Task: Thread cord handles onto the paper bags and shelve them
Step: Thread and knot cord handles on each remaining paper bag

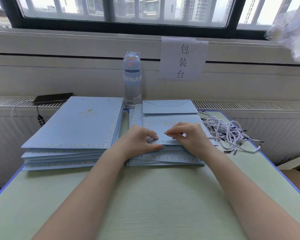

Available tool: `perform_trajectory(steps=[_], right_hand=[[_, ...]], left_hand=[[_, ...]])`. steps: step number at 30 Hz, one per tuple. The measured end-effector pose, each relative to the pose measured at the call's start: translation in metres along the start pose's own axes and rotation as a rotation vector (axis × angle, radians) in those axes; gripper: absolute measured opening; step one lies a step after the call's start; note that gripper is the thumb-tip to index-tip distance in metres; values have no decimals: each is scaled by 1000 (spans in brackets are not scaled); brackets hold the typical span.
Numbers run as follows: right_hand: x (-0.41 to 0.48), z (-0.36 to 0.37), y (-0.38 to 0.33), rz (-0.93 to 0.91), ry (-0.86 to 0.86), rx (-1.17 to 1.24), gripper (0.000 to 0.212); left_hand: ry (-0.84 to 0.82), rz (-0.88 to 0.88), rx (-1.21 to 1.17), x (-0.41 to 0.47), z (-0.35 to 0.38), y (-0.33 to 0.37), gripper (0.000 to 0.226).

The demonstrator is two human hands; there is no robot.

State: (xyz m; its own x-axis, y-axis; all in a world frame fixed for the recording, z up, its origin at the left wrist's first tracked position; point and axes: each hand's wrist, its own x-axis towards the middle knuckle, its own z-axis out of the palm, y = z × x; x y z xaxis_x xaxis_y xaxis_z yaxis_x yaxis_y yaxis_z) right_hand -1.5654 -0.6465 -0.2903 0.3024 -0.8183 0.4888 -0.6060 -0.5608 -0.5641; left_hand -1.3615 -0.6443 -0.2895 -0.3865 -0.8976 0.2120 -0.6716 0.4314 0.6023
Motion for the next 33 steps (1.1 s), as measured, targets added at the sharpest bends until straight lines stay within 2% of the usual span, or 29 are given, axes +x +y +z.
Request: perform_trajectory(steps=[4, 7, 11, 18, 21, 24, 29, 33], right_hand=[[0, 0, 2, -19, -55, -80, 14], [0, 1, 2, -83, -48, -112, 19], [3, 2, 1, -154, -35, -123, 16], [4, 6, 0, -232, -85, -172, 14], [2, -1, -3, -54, -74, -79, 22], [1, -8, -8, 91, -108, -54, 20], [2, -10, -15, 217, -197, -7, 22], [-1, -15, -17, 224, -302, 89, 19]], left_hand=[[-6, 34, 10, 0, 1, 0, 34], [-17, 51, 34, 1, 2, -1, 32], [-34, 92, 25, 1, 3, -1, 24], [72, 146, -47, -1, 3, -3, 20], [169, 187, -67, -1, 4, 1, 16], [244, 172, -80, 1, 6, 2, 13], [309, 208, -38, 1, 9, 3, 12], [382, 218, -16, 2, 15, 3, 19]])
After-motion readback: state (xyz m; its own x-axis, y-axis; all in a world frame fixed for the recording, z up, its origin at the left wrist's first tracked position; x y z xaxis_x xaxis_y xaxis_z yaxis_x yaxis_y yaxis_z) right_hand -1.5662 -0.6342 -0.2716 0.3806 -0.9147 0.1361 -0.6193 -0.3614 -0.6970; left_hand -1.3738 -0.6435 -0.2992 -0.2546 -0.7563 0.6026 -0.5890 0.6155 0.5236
